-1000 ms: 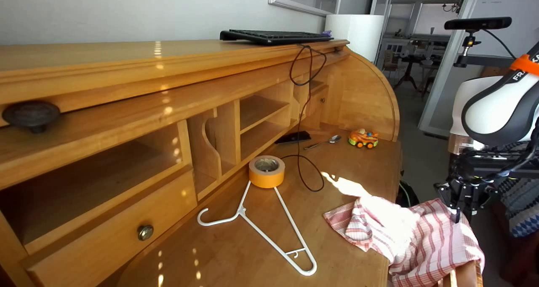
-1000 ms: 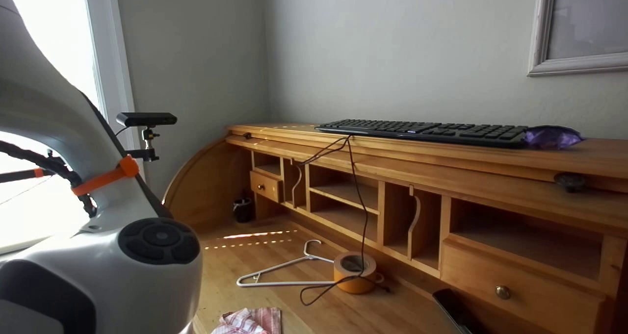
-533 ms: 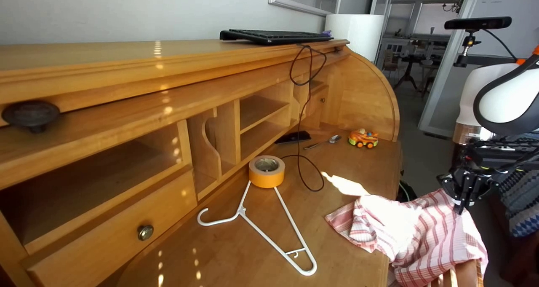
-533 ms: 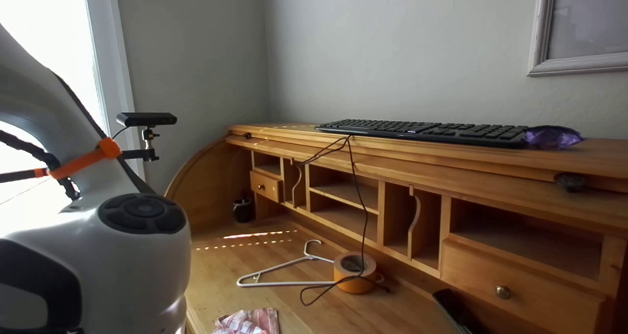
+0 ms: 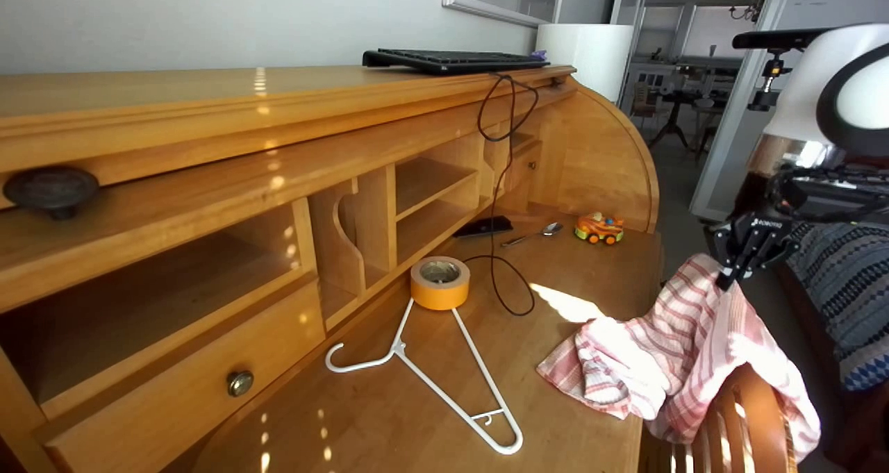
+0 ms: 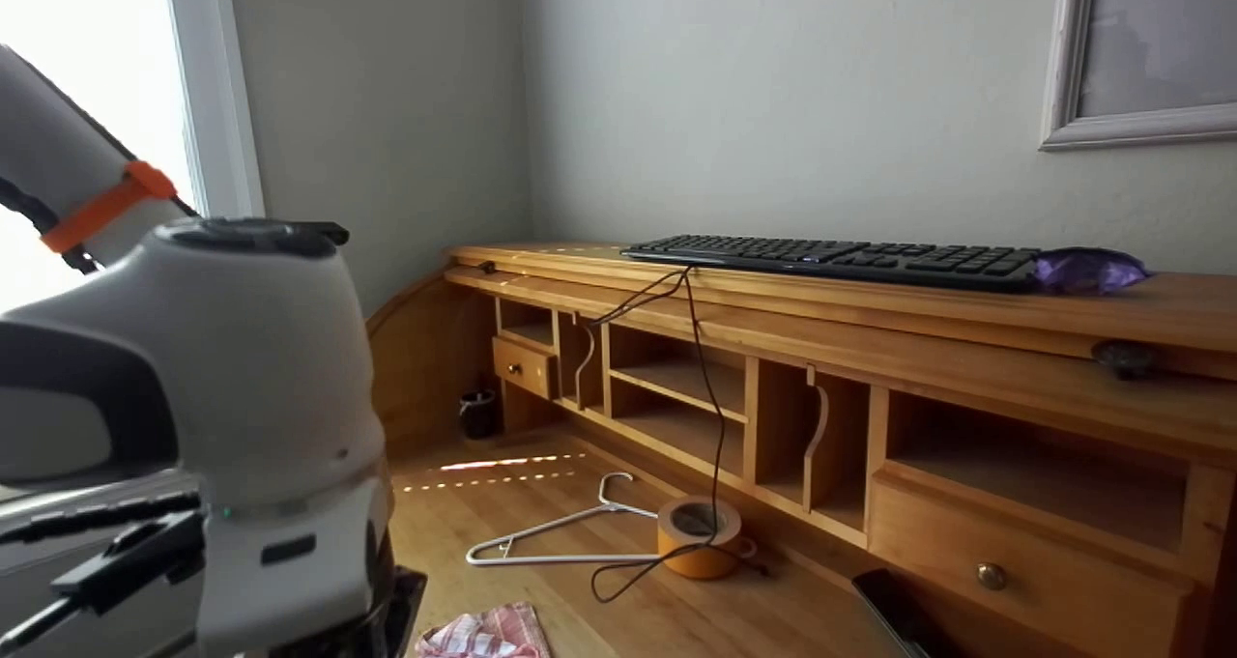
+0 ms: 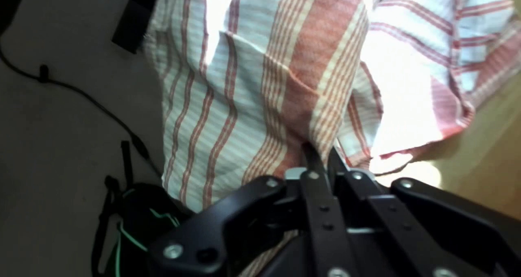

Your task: Put the cloth on the desk

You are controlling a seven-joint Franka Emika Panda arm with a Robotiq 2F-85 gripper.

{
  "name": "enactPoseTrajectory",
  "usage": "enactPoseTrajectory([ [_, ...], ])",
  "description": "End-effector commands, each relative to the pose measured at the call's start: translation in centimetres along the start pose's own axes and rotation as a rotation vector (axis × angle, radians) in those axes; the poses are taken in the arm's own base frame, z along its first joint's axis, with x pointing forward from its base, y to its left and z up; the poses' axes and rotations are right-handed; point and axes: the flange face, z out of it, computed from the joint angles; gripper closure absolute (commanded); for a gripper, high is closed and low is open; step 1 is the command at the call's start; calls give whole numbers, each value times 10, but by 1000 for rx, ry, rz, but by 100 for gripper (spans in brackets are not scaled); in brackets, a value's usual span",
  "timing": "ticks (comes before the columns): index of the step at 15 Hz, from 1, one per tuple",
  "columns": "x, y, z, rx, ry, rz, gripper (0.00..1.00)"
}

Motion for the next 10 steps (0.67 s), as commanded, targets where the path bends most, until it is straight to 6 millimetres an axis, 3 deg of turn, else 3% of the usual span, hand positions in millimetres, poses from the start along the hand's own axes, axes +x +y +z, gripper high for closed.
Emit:
enactPoseTrajectory([
  [1,-21,-21,-81,97,162,-90,99],
  [6,-46,-67,-193,273,386,-224,99],
  [8,-55,-87,-219,361,460,-266,99],
  [10,-63,-107,-229,432,494,-297,99],
])
